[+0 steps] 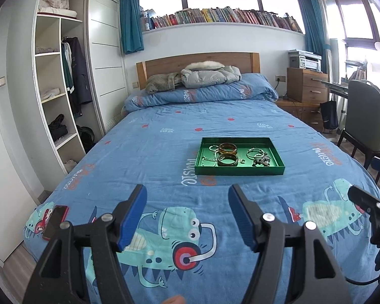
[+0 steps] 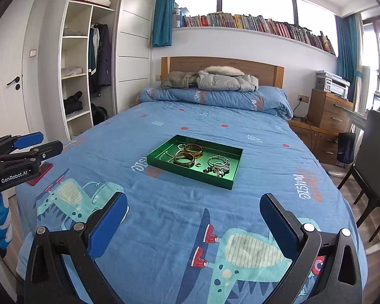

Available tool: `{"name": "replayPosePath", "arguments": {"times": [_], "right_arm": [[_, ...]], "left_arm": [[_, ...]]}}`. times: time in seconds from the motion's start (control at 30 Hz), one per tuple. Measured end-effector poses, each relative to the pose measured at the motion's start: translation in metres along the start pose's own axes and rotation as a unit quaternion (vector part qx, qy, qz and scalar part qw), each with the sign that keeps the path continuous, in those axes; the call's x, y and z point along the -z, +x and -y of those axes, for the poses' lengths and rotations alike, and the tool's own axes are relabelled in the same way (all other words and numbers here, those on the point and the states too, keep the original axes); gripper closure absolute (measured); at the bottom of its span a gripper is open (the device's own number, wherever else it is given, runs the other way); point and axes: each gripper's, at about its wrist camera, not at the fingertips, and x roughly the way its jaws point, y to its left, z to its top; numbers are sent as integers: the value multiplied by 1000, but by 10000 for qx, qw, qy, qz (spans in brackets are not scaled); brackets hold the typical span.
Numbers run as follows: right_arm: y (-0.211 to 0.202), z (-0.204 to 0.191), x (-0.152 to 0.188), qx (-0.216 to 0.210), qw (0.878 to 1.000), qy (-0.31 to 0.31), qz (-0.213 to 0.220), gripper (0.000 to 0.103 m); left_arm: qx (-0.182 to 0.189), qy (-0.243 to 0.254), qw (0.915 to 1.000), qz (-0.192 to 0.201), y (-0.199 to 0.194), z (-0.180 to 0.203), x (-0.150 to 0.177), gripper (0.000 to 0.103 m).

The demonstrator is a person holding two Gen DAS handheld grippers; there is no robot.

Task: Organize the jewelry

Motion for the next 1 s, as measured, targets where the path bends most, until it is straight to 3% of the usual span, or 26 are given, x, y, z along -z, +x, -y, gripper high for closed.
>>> {"name": "replayPosePath", "arguments": {"times": [0.47, 1.0], "right_arm": [[-25, 0, 7, 486, 9986, 202, 71, 0], [-19, 24, 15, 729, 9962, 482, 3, 0]], "left_arm": [[-108, 33, 9999, 25, -22, -2, 19, 35], [-52, 161, 9997, -160, -9, 11, 24, 35]]}}
